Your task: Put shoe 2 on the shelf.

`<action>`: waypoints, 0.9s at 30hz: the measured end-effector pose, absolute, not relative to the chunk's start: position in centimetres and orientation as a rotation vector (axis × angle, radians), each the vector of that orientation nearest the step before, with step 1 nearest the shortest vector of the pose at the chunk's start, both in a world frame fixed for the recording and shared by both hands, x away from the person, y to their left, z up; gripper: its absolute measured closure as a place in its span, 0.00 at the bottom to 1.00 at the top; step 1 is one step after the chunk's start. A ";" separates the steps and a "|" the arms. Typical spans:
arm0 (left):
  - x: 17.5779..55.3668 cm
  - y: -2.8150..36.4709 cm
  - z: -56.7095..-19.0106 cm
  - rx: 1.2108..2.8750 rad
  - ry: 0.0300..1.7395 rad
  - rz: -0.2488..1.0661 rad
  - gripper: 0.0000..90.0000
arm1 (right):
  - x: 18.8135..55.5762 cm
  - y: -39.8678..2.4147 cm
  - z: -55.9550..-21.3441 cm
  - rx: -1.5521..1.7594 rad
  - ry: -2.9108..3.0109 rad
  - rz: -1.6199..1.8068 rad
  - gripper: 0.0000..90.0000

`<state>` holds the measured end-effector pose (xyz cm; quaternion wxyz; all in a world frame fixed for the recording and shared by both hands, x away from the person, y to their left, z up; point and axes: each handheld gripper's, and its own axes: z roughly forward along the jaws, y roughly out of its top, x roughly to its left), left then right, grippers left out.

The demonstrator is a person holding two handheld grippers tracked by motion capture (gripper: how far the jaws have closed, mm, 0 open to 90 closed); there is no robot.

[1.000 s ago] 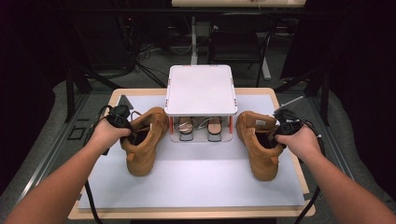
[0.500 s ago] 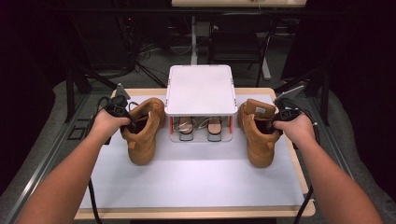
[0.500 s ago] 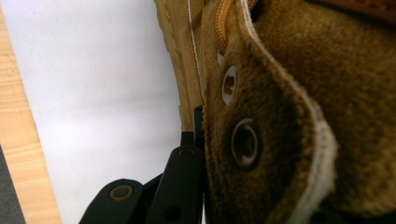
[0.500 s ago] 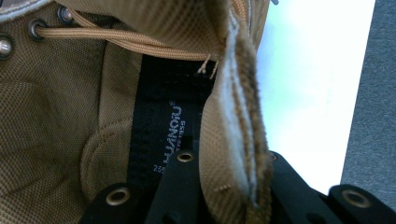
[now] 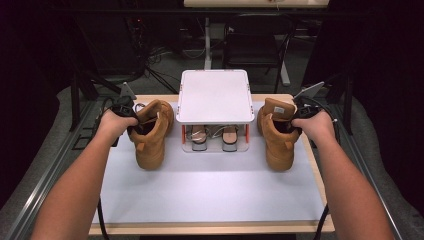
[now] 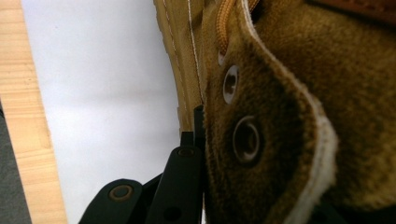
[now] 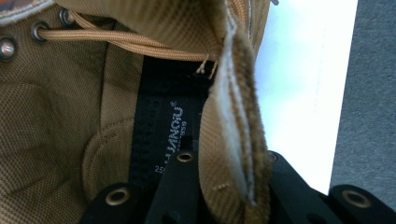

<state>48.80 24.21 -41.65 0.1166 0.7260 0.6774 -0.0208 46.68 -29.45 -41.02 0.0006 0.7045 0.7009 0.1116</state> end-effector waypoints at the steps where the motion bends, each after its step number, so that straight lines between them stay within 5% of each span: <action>1: 49.2 24.2 -41.2 2.130 1.983 -0.063 0.96 | 47.0 -29.3 -40.6 2.225 2.199 0.350 0.95; 27: 53.2 24.0 -40.1 2.005 2.016 -0.092 0.96 | 52.8 -29.0 -38.0 2.248 2.121 0.462 0.95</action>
